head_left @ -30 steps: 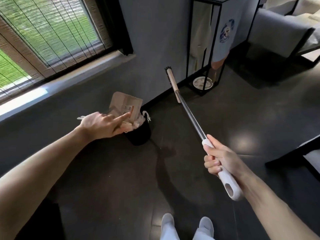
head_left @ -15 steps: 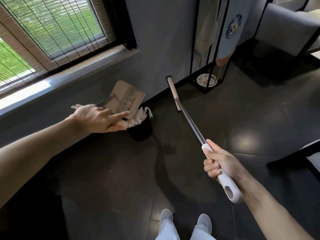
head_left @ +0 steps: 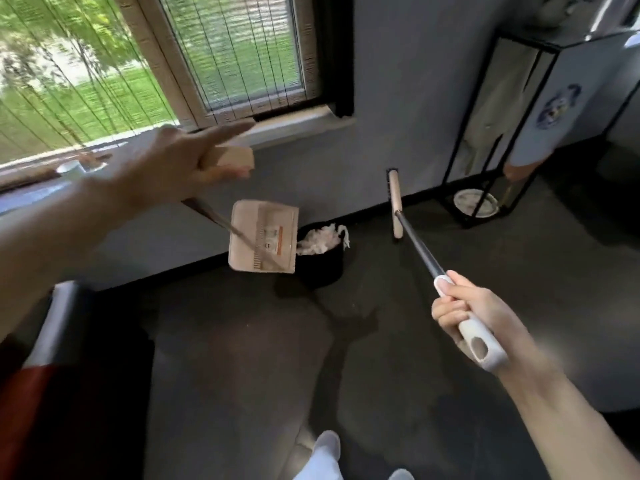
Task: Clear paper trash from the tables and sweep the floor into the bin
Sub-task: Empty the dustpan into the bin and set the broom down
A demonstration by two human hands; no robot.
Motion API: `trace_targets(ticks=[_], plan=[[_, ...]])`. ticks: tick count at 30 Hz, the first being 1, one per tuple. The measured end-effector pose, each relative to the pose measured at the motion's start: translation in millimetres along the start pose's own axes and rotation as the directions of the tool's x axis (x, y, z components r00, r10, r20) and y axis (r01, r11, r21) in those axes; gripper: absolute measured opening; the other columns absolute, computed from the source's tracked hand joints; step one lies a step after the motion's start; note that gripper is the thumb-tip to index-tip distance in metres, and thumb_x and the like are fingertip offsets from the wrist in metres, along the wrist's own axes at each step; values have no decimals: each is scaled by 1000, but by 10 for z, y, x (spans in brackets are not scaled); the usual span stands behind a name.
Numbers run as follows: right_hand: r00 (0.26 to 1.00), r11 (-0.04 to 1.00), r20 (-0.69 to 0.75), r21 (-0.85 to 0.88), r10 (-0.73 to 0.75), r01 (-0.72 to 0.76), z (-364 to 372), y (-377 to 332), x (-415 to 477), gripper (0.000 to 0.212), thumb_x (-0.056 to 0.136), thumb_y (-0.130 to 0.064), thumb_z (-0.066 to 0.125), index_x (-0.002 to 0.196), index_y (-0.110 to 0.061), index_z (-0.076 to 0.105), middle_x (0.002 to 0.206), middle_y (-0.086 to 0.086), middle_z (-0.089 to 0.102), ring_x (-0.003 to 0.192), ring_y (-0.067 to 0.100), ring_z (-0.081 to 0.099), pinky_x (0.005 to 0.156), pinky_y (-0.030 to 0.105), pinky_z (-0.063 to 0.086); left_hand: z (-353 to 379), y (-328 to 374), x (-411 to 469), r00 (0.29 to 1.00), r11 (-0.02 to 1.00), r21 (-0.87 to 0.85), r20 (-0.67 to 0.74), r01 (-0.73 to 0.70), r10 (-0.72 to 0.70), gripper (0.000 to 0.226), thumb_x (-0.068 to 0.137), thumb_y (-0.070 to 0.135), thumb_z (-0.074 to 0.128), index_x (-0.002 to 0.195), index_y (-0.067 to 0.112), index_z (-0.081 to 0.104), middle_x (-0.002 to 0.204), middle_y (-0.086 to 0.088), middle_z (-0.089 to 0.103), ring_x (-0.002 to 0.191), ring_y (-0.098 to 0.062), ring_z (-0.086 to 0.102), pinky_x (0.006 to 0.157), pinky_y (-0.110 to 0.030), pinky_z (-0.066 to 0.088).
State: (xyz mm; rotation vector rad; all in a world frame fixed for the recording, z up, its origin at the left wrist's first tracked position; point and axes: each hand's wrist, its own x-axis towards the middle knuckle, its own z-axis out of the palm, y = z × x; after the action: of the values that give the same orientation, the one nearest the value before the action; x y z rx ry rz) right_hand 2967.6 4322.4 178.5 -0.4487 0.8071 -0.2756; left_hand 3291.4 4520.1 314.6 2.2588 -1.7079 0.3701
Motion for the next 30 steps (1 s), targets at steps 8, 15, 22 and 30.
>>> trace_targets(ticks=[8, 15, 22, 30], plan=[[984, 985, 173, -159, -45, 73, 99, -42, -126, 34, 88, -26, 57, 121, -16, 58, 69, 1, 44, 48, 5, 45, 37, 15, 40, 274, -397, -682, 868, 835, -247, 66, 492, -492, 58, 71, 71, 56, 125, 71, 34, 69, 3, 62, 54, -17, 57, 55, -21, 44], [812, 639, 484, -519, -327, 567, 790, -430, 279, 51, 75, -66, 58, 96, -21, 46, 66, 7, 69, 55, 19, 65, 48, 24, 49, 616, -604, -1259, 775, 720, -295, 148, 628, -615, 57, 70, 66, 58, 126, 57, 48, 116, -2, 68, 104, -20, 63, 93, -35, 46], [514, -386, 677, -730, -527, 564, 1277, -131, 836, 44, 86, -40, 67, 121, -16, 56, 79, -8, 50, 67, 5, 57, 68, 18, 48, 598, -757, -1305, 789, 701, -392, 125, 596, -602, 46, 74, 56, 64, 110, 75, 42, 64, 10, 62, 47, -8, 48, 53, -15, 44], [377, -421, 781, -597, -497, 683, 2069, 171, 1025, 104, 85, -23, 72, 149, -41, -8, 89, -5, 60, 73, -14, 57, 64, -7, 36, 557, -1170, -1112, 895, 811, -390, 279, 437, -348, 88, 56, 75, 57, 131, 74, 10, 55, 23, 56, 55, 0, 53, 56, -11, 41]])
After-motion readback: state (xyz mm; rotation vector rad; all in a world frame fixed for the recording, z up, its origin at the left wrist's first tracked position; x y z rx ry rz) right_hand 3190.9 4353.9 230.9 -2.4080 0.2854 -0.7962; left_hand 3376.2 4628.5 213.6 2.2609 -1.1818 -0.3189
